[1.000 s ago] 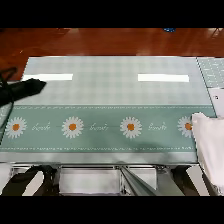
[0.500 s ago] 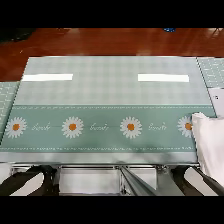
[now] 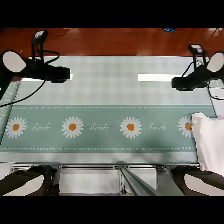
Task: Fold the shirts.
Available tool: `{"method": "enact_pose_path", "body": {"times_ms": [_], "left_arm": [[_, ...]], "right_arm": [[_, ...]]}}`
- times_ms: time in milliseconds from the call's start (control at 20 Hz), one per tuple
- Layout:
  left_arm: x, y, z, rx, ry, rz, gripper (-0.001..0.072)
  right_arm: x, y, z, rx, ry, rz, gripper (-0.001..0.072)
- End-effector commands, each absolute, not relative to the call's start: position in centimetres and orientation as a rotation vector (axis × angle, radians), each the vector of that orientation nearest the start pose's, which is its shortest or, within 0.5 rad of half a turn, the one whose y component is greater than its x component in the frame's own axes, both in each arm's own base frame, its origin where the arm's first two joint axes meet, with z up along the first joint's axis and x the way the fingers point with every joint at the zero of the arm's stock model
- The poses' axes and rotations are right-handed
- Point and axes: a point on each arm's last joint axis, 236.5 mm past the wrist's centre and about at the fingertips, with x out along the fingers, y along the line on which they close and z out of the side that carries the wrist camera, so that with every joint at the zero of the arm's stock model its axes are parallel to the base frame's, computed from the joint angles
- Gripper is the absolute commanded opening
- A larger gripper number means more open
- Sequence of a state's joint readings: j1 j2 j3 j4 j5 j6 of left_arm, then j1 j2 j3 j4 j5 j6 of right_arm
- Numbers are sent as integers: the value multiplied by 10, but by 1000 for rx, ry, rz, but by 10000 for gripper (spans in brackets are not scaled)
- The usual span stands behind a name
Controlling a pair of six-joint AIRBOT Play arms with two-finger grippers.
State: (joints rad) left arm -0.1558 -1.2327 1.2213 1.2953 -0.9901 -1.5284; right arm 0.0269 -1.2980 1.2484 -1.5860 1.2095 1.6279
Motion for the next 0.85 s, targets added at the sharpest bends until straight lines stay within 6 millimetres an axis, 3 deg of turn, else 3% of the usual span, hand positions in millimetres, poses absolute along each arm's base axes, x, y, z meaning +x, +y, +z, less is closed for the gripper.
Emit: {"method": "enact_pose_path", "body": {"times_ms": [0, 100, 800], "left_arm": [[412, -111, 55, -138, 1061, -260, 25], [401, -111, 49, -133, 1115, -265, 25], [402, -111, 47, -134, 1117, -264, 25]], "right_arm": [[387, 7, 4, -19, 1309, -65, 20], [383, 7, 4, -20, 1324, -67, 20], [382, 7, 3, -21, 1332, -68, 20]]}}
